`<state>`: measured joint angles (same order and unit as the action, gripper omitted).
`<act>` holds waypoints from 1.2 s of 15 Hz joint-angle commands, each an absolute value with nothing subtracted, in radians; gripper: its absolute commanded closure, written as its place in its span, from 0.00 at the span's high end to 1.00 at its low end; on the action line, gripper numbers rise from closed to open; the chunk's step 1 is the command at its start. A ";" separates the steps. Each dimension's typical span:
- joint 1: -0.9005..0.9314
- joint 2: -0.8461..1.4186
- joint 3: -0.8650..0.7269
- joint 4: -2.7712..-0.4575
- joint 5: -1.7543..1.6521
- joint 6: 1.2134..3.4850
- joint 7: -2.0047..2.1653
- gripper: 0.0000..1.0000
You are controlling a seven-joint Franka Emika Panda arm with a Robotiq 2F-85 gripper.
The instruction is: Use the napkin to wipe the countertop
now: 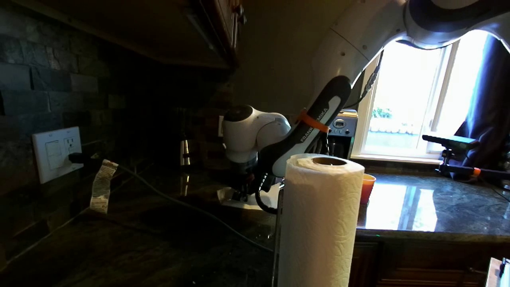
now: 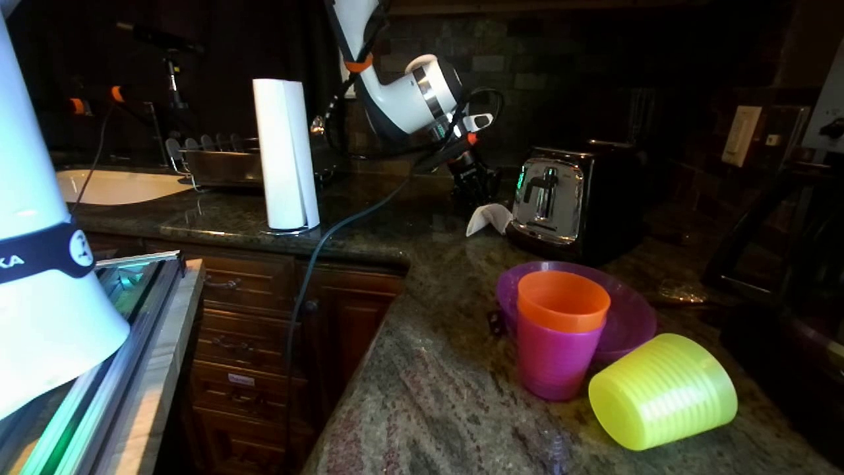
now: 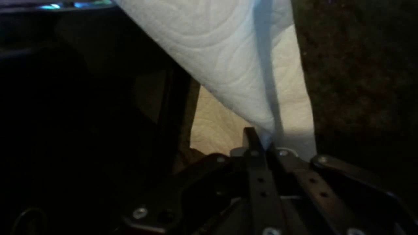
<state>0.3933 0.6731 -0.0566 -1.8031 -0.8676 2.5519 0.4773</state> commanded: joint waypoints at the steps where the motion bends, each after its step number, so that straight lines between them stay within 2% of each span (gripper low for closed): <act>1: 0.351 0.689 -0.044 -1.853 -0.877 2.727 0.480 0.01; 6: 0.307 0.692 -0.027 -1.890 -0.813 2.851 0.392 0.01; 9: 0.225 0.687 0.059 -1.941 -0.685 2.919 0.236 0.01; 15: 0.101 0.657 0.219 -2.030 -0.352 2.870 -0.089 0.01; 18: 0.166 0.627 0.139 -2.034 -0.306 2.816 -0.062 0.01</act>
<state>0.1217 0.6270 0.1858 -1.9818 -0.3628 2.8812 -0.0605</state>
